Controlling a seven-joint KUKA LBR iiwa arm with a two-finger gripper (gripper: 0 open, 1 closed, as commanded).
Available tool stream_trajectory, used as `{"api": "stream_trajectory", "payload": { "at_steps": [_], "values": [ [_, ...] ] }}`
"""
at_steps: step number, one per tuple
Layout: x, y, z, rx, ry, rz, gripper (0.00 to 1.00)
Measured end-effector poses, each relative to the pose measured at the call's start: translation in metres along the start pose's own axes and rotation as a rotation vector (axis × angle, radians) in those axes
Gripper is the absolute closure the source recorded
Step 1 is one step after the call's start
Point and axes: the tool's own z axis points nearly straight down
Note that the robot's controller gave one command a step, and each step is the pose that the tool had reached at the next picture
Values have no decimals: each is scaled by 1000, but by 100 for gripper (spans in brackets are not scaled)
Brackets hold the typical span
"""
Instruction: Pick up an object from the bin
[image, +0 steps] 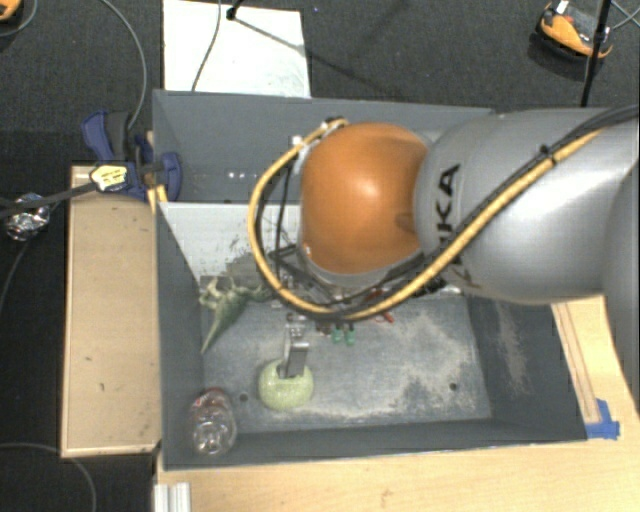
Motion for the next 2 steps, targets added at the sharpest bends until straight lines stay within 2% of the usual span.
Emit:
{"api": "stream_trajectory", "payload": {
  "at_steps": [1,2],
  "values": [
    [-2,-1,-5,-2,-8,5,0],
    [11,-29,42,-4,-11,-20,0]
  ]
}}
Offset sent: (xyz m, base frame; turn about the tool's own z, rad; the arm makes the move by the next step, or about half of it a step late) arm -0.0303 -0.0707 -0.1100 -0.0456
